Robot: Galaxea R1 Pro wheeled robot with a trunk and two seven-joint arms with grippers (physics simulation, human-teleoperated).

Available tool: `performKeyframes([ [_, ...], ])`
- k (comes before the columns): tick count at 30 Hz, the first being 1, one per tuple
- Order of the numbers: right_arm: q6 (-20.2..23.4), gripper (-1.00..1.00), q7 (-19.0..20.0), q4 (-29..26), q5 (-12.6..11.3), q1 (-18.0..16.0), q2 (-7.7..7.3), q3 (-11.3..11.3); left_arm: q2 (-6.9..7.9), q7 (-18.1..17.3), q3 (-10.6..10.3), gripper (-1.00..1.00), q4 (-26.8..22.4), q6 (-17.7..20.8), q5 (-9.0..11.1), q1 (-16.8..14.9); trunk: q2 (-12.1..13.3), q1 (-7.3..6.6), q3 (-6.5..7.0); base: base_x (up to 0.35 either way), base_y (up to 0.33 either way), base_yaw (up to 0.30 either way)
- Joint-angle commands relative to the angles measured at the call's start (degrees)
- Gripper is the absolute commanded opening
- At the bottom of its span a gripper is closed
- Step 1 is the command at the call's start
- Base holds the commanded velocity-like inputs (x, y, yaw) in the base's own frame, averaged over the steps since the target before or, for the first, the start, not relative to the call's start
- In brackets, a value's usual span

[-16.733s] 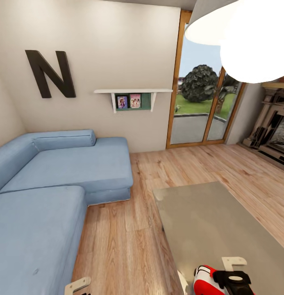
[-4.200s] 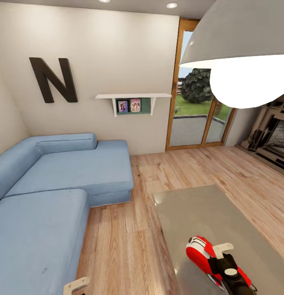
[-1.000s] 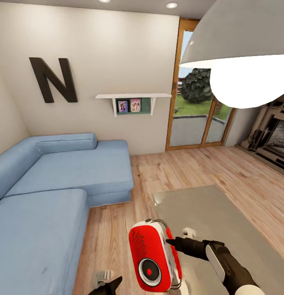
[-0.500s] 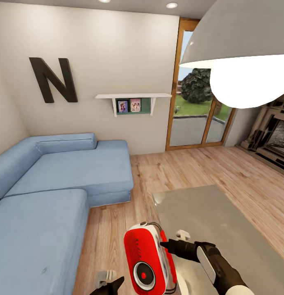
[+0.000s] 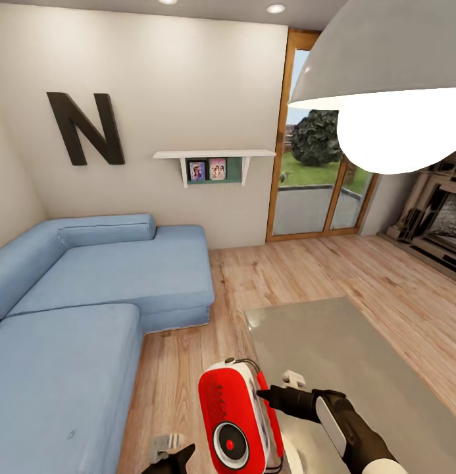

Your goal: Turn on the radio receiver that's on the table in the living room.

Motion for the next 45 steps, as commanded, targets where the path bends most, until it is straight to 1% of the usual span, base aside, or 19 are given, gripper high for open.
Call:
performKeyframes([
  [1, 0.20, -1.00, 0.06, -0.02, -0.62, -0.01, 0.09, 0.00, -0.02, 0.03, 0.00, -1.00, 0.01, -0.02, -0.02, 0.00, -0.01, 0.00, 0.00, 0.000, 0.000, 0.000],
  [3, 0.22, -1.00, 0.03, -0.01, -0.61, -0.01, 0.67, 0.27, -0.05, 0.30, 0.01, -1.00, 0.11, -0.04, -0.06, 0.00, -0.01, 0.00, 0.00, 0.000, 0.000, 0.000],
  [4, 0.19, -1.00, 0.01, -0.01, -0.61, -0.01, 1.05, 1.27, -0.09, 0.77, 0.01, -1.00, 0.15, -0.05, -0.05, 0.00, -0.01, 0.00, 0.00, 0.000, 0.000, 0.000],
  [7, 0.15, -1.00, -0.16, -0.01, -0.67, -0.01, 1.36, 3.98, -0.13, 1.33, -0.04, -1.00, 0.19, -0.06, 0.04, 0.00, -0.01, 0.00, 0.00, 0.000, 0.000, 0.000],
  [9, 0.15, -1.00, -0.48, -0.01, -0.69, -0.01, 1.55, 4.79, -0.14, 1.45, -0.03, -1.00, 0.25, -0.09, 0.02, 0.00, -0.01, 0.00, 0.00, 0.000, 0.000, 0.000],
  [11, 0.13, -1.00, -1.63, -0.01, -0.74, -0.01, 1.89, 5.15, -0.15, 1.50, -0.11, -1.00, 0.57, -0.13, -0.14, 0.00, -0.01, 0.00, 0.00, 0.000, 0.000, 0.000],
  [14, 0.07, -1.00, -2.64, -0.01, -0.82, -0.01, 2.27, 5.29, -0.13, 1.52, -0.11, -1.00, 0.71, -0.08, -0.27, 0.00, -0.01, 0.00, 0.00, 0.000, 0.000, 0.000],
  [18, 0.09, -1.00, -3.03, -0.01, -0.87, -0.01, 3.05, 5.39, -0.11, 1.53, -0.08, -1.00, 0.91, -0.06, -0.41, 0.00, -0.01, 0.00, 0.00, 0.000, 0.000, 0.000],
  [23, 0.14, -1.00, -3.14, -0.09, -0.83, -0.01, 3.32, 5.33, -0.18, 1.53, -0.17, -1.00, 0.99, -0.06, -0.16, 0.00, -0.01, 0.00, 0.00, 0.000, 0.000, 0.000],
  [30, 0.21, -1.00, -3.72, -0.21, -0.71, -0.01, 3.82, 5.24, -0.24, 1.65, -0.28, -1.00, 1.00, -0.06, -0.34, 0.00, -0.01, 0.00, 0.00, 0.000, 0.000, 0.000],
  [35, 0.38, -1.00, -5.29, -0.64, -0.70, -0.01, 3.95, 5.24, -0.30, 3.99, -0.33, -1.00, 1.00, -0.12, -0.14, 0.00, -0.01, 0.00, 0.00, 0.000, 0.000, 0.000],
  [42, 2.31, -1.00, -5.55, -1.85, -0.84, -0.01, 4.00, 5.15, -0.62, 5.22, -0.41, -1.00, 1.00, -0.14, -0.36, 0.00, -0.01, 0.00, 0.00, 0.000, 0.000, 0.000],
  [45, 2.53, -1.00, -5.56, -2.44, -0.86, -0.01, 3.99, 5.13, -0.87, 6.59, -0.42, -1.00, 1.00, -0.14, -0.32, 0.00, -0.01, 0.00, 0.00, 0.000, 0.000, 0.000],
])
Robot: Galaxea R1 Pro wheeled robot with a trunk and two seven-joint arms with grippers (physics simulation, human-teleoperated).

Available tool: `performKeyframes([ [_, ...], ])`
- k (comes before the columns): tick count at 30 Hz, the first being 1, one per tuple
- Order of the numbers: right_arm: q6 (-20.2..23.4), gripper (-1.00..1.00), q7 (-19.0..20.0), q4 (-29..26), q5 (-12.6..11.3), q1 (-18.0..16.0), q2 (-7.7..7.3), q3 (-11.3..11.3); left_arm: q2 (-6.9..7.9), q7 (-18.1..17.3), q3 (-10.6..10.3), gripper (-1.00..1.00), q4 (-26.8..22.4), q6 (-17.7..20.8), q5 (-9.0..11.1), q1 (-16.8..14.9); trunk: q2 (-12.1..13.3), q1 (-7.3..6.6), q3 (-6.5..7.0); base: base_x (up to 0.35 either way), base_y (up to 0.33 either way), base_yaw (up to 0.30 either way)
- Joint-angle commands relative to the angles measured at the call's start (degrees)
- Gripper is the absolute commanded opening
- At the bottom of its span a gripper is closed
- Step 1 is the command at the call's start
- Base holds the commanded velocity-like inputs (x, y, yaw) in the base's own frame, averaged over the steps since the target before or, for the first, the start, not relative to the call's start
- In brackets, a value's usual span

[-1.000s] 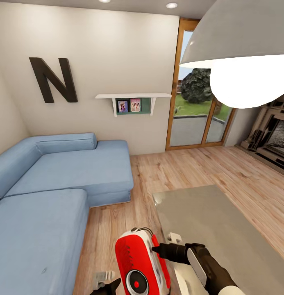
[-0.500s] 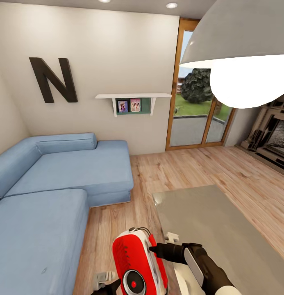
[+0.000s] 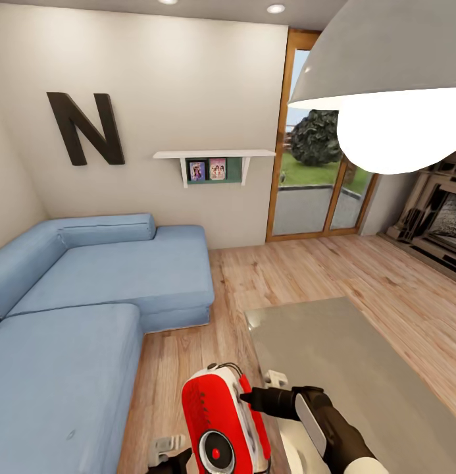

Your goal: Turn on the radio receiver that's on the table in the living room.

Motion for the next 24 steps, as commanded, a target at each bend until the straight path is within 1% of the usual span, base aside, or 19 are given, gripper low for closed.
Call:
performKeyframes([
  [1, 0.58, -1.00, 0.05, -0.59, -0.72, 0.00, 0.01, -0.02, -0.30, 1.03, -0.02, -1.00, 0.00, 0.01, 0.02, 0.00, -0.01, 0.00, 0.00, 0.000, 0.000, 0.000],
  [3, 1.42, -1.00, 0.05, -0.97, -0.72, 0.00, 0.11, -0.04, -0.63, 1.84, -0.07, -1.00, 0.02, 0.02, 0.04, 0.00, -0.01, 0.00, 0.00, 0.000, 0.000, 0.000],
  [6, 2.53, -1.00, 0.05, -1.32, -0.69, 0.00, 0.66, -0.02, -1.02, 2.62, -0.16, -1.00, 0.07, 0.07, 0.04, 0.00, -0.01, 0.00, 0.00, 0.000, 0.000, 0.000],
  [9, 2.80, -1.00, 0.03, -1.64, -0.65, 0.00, 0.97, 0.01, -1.02, 2.81, -0.27, -1.00, 0.39, 0.13, 0.05, 0.00, -0.01, 0.00, 0.00, 0.000, 0.000, 0.000],
  [12, 2.88, -1.00, -0.48, -2.37, -0.66, -0.04, 1.51, 0.02, -1.02, 3.02, -1.13, -1.00, 1.05, 0.17, -0.02, -0.11, -0.01, 0.00, 0.00, 0.000, 0.000, 0.000],
  [16, 2.89, -1.00, -2.99, -2.76, -0.72, -0.08, 2.74, 0.02, -1.02, 4.19, -3.01, -1.00, 1.20, 0.17, 0.02, -0.28, -0.01, 0.00, 0.00, 0.000, 0.000, 0.000],
  [18, 2.90, -1.00, -3.58, -2.81, -0.72, -0.08, 3.16, 0.02, -1.02, 4.60, -3.80, -1.00, 1.22, 0.17, -0.02, -0.32, -0.01, 0.00, 0.00, 0.000, 0.000, 0.000],
  [24, 2.90, -1.00, -4.01, -2.95, -0.73, -0.16, 3.49, 0.02, -1.02, 4.87, -4.36, -1.00, 1.42, 0.18, -0.01, -0.35, -0.01, 0.00, 0.00, 0.000, 0.000, 0.000],
])
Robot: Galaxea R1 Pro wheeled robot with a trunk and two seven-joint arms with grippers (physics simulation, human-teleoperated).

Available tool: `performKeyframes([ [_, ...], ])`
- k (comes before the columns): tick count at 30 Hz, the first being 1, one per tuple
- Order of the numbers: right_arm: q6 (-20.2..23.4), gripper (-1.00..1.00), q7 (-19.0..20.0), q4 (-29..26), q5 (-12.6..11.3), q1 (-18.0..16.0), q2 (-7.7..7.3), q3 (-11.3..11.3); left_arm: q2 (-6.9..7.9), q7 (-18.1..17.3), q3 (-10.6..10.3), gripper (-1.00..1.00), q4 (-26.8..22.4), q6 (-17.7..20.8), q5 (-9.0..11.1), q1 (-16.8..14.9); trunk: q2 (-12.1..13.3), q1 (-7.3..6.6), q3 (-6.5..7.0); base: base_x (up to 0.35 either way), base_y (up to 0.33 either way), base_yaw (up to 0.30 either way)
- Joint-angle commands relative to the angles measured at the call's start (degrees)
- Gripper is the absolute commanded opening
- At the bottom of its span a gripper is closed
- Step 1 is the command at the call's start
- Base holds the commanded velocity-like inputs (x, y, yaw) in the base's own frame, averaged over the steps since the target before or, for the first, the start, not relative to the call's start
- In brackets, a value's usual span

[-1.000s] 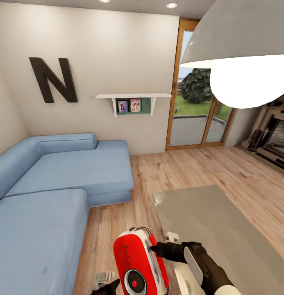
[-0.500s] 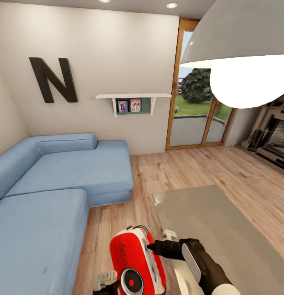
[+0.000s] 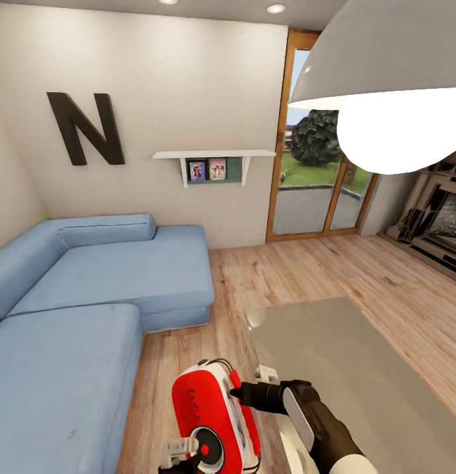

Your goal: Turn on the radio receiver that's on the table in the living room.

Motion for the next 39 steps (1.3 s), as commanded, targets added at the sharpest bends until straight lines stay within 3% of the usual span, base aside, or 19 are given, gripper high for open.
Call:
performKeyframes([
  [1, 0.12, -1.00, 0.02, -0.02, -0.74, -0.01, 0.04, -0.01, 0.00, 0.01, -0.02, -1.00, 0.00, 0.00, 0.02, 0.00, -0.01, 0.00, 0.00, 0.000, 0.000, 0.000],
  [8, 0.12, -1.00, -0.03, -0.02, -0.70, -0.02, 0.14, -0.01, 0.00, 0.43, -0.02, -1.00, -0.07, -0.05, 0.00, 0.00, -0.01, 0.00, 0.00, 0.000, 0.000, 0.000],
  [22, 0.12, -1.00, -0.06, 0.24, -0.85, -0.02, 0.13, -0.08, 0.00, 6.44, 0.05, -1.00, -0.56, -1.13, 0.11, -1.70, -0.01, 0.00, 0.00, 0.000, 0.000, 0.000],
  [33, 0.16, -1.00, -0.23, 0.12, -0.69, -0.02, 0.60, -0.01, 0.00, 6.87, 0.05, -1.00, 2.02, -1.14, 0.04, -3.36, -0.01, 0.00, 0.00, 0.000, 0.000, 0.000],
  [39, 0.13, -1.00, -3.26, -0.10, -0.66, -1.20, 1.58, 0.07, 0.00, 6.81, -0.04, -1.00, 2.11, -1.07, -0.03, -3.43, -0.01, 0.00, 0.00, 0.000, 0.000, 0.000],
])
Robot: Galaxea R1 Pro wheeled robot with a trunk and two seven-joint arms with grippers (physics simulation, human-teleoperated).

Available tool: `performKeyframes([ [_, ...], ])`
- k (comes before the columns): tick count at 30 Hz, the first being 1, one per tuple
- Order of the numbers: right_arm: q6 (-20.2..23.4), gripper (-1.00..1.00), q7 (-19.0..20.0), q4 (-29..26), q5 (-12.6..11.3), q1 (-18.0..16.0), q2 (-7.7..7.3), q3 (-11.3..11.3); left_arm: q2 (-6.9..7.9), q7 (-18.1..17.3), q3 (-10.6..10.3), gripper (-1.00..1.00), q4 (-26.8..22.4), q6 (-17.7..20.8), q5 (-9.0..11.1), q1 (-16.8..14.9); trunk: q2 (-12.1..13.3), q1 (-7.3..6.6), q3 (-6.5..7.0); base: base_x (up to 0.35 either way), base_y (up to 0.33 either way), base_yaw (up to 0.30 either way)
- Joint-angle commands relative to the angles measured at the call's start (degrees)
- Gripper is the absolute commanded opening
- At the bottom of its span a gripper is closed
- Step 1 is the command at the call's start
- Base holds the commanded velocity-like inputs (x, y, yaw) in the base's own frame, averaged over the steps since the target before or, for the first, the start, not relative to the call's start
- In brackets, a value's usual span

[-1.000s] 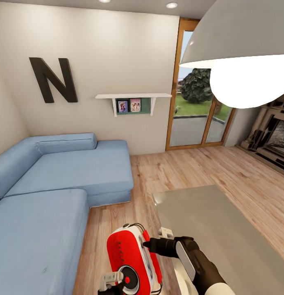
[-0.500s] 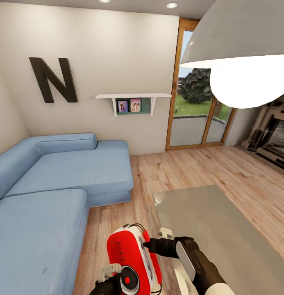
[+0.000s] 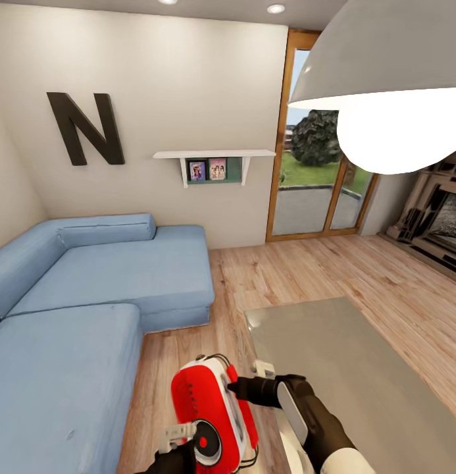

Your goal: Turn on the radio receiver that's on the table in the living room.

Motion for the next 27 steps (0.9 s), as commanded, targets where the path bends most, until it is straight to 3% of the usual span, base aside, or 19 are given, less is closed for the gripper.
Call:
performKeyframes([
  [1, 0.13, -1.00, -0.10, 0.01, -0.71, -0.26, 0.03, 0.05, 0.00, -0.01, 0.00, -1.00, 0.00, 0.01, 0.00, 0.00, -0.01, -0.01, 0.00, 0.000, 0.000, 0.000],
  [21, 0.12, -1.00, -0.42, 0.74, -1.00, -1.46, 0.07, 0.01, 0.00, 0.00, -0.09, -1.00, -0.07, 0.01, 0.17, -0.02, -0.01, -0.01, 0.00, 0.000, 0.000, 0.000],
  [27, 0.12, -1.00, -0.42, 0.90, -1.00, -1.46, 0.63, 0.22, 0.00, 0.33, -0.09, -1.00, 0.31, 0.30, -0.08, -1.77, -0.01, -0.01, 0.00, 0.000, 0.000, 0.000],
])
